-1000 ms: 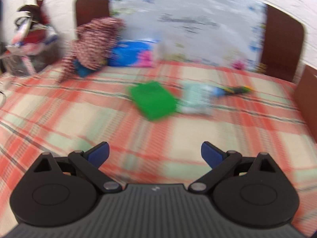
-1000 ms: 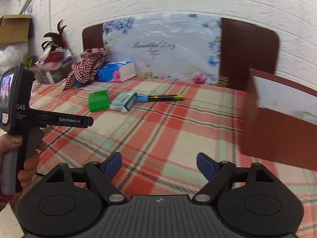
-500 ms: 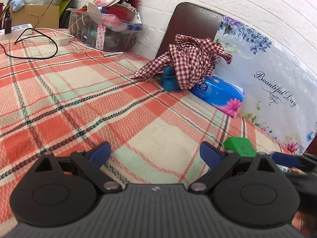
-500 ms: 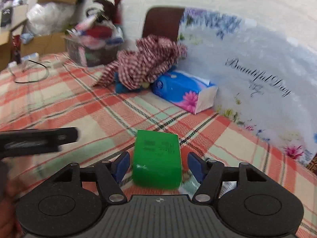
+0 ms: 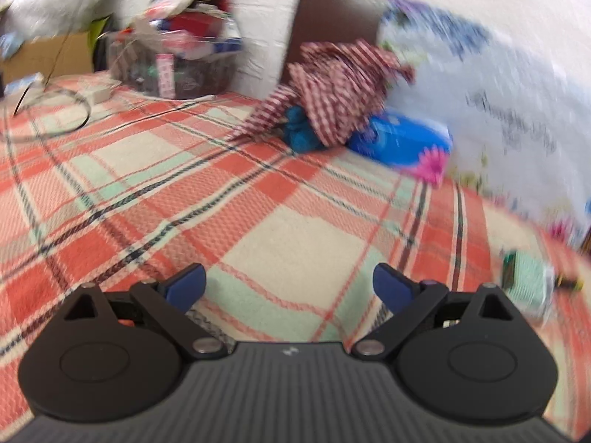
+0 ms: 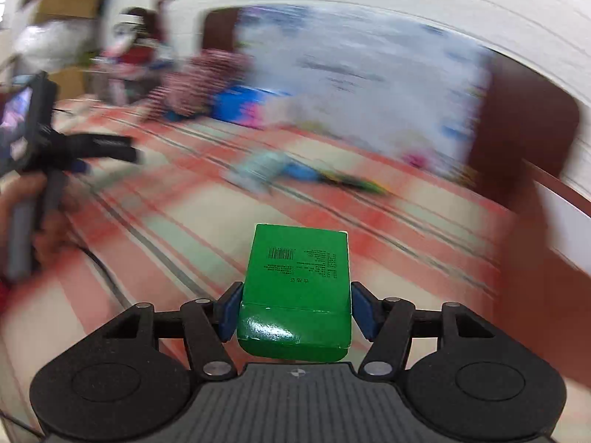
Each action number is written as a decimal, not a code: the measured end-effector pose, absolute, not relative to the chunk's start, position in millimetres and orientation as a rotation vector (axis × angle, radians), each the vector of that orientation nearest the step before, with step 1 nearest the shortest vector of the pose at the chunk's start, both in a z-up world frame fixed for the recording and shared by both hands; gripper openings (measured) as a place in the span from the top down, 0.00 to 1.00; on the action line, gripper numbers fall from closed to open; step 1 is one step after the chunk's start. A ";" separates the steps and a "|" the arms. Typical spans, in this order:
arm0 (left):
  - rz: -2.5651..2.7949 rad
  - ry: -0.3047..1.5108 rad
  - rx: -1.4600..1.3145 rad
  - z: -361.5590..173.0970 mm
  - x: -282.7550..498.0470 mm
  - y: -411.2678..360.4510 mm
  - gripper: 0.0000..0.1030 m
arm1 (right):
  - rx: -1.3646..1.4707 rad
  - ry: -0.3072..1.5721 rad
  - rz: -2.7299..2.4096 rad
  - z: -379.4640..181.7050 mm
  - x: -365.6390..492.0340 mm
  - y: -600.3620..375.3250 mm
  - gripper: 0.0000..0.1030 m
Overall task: Organize objects
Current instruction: 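Move the right gripper to the green plastic case and close on it, then close the left gripper on the green case while the right gripper carries it over the box, then lower the green case into the brown box and open both grippers, then move the right gripper to the green-and-white barcode packet and close on it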
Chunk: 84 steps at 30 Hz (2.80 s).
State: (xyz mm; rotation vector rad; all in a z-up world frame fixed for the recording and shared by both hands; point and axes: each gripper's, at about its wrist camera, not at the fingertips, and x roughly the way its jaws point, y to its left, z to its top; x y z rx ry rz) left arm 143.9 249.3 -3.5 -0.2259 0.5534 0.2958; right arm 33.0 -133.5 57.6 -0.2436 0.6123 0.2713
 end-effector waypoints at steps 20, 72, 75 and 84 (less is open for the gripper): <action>-0.161 0.746 0.001 72.2 86.4 -26.2 0.06 | -0.005 0.586 -0.013 36.5 -54.4 -307.2 0.19; -0.712 0.680 0.041 63.7 79.2 -125.4 0.16 | 0.184 0.459 -0.235 52.0 -45.4 -347.3 0.25; -0.662 0.730 0.109 39.3 72.9 -103.7 0.16 | 0.233 0.534 -0.228 50.2 -45.3 -337.9 0.25; -0.182 0.652 -0.017 23.3 123.3 63.4 0.16 | -0.016 0.591 0.157 55.0 15.6 -202.4 0.52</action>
